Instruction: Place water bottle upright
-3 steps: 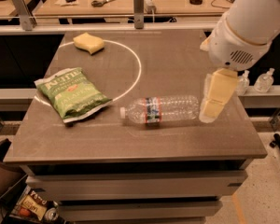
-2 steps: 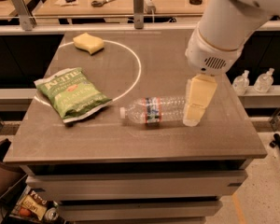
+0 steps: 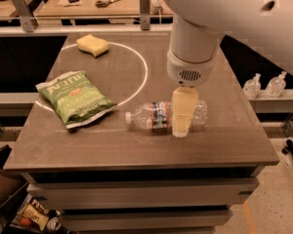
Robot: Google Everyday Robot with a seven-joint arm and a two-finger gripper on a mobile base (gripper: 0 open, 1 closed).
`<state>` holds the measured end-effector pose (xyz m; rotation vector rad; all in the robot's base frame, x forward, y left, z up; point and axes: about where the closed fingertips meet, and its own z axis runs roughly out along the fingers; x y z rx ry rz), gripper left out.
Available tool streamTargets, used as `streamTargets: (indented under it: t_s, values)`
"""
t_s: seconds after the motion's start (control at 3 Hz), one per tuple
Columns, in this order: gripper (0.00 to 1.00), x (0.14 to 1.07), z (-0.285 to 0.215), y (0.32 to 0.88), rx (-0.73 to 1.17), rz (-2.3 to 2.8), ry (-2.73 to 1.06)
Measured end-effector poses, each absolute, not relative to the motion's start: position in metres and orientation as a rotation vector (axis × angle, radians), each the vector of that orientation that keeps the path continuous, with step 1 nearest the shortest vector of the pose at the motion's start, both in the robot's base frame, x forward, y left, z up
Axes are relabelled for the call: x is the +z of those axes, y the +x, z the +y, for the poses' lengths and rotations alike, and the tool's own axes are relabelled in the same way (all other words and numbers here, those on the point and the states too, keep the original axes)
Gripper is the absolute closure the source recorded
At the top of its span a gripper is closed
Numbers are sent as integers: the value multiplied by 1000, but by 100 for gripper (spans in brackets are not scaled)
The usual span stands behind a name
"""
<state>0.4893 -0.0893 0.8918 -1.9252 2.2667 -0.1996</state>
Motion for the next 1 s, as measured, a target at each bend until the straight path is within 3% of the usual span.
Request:
streamTargets:
  t_s: [1.0]
  values:
    - [0, 867, -64, 495, -132, 2216, -2008]
